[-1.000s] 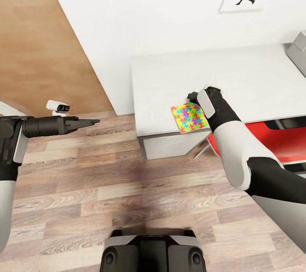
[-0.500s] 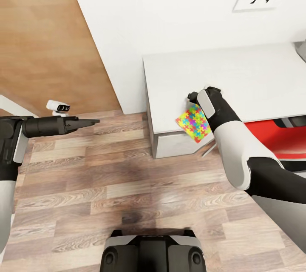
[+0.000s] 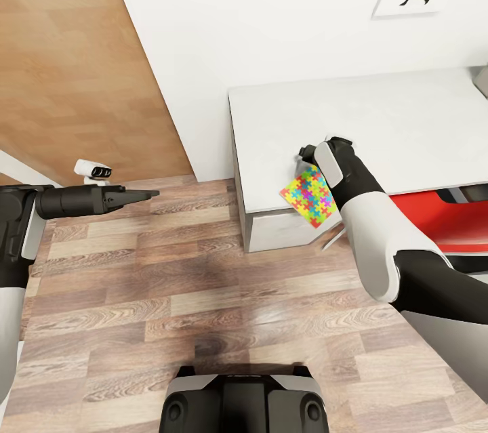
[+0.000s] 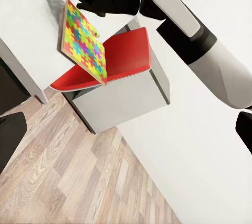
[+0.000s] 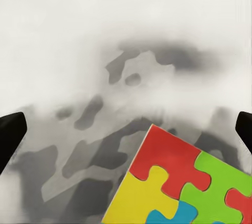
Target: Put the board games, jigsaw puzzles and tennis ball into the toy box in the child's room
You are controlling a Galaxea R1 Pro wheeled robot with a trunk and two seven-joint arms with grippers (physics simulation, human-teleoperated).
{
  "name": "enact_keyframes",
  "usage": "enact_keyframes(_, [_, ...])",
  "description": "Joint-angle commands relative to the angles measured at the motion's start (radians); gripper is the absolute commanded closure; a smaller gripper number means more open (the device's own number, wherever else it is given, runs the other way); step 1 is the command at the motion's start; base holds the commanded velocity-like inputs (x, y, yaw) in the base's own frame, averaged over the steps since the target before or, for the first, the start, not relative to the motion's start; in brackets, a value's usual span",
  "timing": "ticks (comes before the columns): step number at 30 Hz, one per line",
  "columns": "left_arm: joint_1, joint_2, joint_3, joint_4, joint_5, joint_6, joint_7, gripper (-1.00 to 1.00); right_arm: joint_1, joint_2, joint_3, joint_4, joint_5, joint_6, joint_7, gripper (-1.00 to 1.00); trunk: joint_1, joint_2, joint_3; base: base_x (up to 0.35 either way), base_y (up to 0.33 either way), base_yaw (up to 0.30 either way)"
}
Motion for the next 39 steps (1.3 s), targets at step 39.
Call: enact_keyframes(39, [0.002, 0.010, 0.006, 0.009, -0.007, 0.004, -0.004, -1.00, 0.181, -0.133, -0.104, -0.708, -0.546, 0.464, 0.073, -1.00, 0.001, -0.002, 0.005, 0.000, 0.000, 0.000])
